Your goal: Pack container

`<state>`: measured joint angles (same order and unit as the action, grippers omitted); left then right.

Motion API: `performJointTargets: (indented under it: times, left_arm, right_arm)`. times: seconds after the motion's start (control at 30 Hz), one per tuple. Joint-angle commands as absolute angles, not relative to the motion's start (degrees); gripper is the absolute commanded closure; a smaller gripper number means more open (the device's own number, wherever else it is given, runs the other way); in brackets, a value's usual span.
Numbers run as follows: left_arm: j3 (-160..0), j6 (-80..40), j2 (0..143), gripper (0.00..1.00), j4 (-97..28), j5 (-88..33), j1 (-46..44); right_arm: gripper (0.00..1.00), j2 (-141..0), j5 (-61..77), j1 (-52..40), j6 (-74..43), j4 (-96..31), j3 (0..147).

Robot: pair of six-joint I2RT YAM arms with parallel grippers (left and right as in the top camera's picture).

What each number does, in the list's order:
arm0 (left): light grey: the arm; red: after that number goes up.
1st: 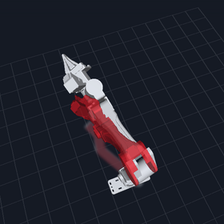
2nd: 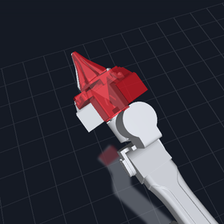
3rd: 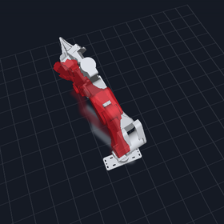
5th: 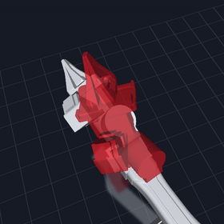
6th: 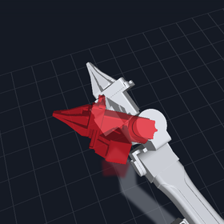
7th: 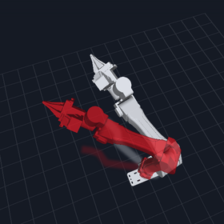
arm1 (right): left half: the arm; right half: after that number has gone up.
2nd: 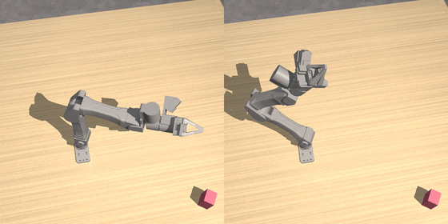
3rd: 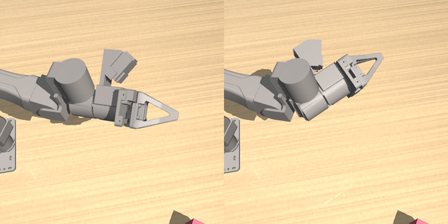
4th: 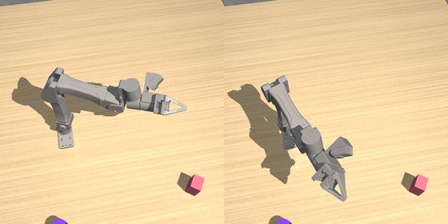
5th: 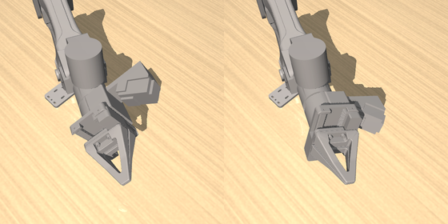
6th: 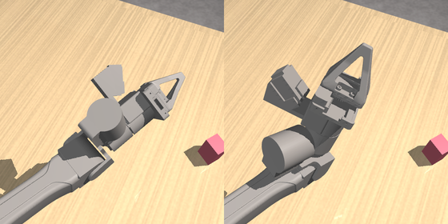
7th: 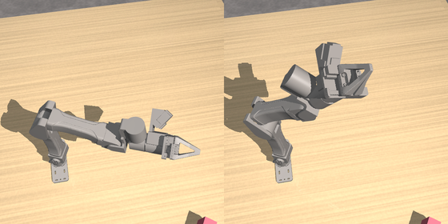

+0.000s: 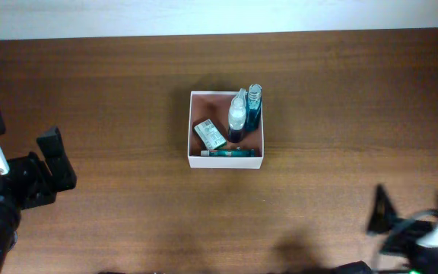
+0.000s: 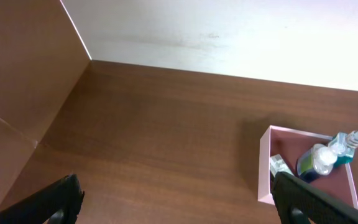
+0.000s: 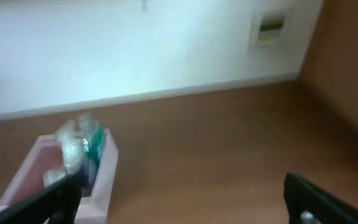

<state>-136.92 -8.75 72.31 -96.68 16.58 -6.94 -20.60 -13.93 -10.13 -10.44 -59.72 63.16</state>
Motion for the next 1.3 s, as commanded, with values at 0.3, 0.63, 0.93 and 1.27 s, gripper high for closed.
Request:
performJointTargets:
  times: [0.3,0.63,0.93,1.27]
  left_arm:
    - [-136.7,-8.0,72.1,0.01,-96.7,17.4,-6.6]
    - [-136.7,-8.0,72.1,0.01,-96.7,17.4,-6.6]
    - [-136.7,-8.0,72.1,0.01,-96.7,17.4,-6.6]
    - [-136.7,-8.0,72.1,0.0,-96.7,17.4,-6.6]
  right_arm:
    - [0.01,-7.3,7.3,3.6,-11.2,-42.5,24.8]
    - [0.01,-0.2,7.1,3.4,-11.2,-41.3,12.7]
    - [0.01,-0.3,5.4,3.4,-11.2,-42.6,9.4]
    - [0.01,-0.4,5.4,3.4,-11.2,-42.6,9.4]
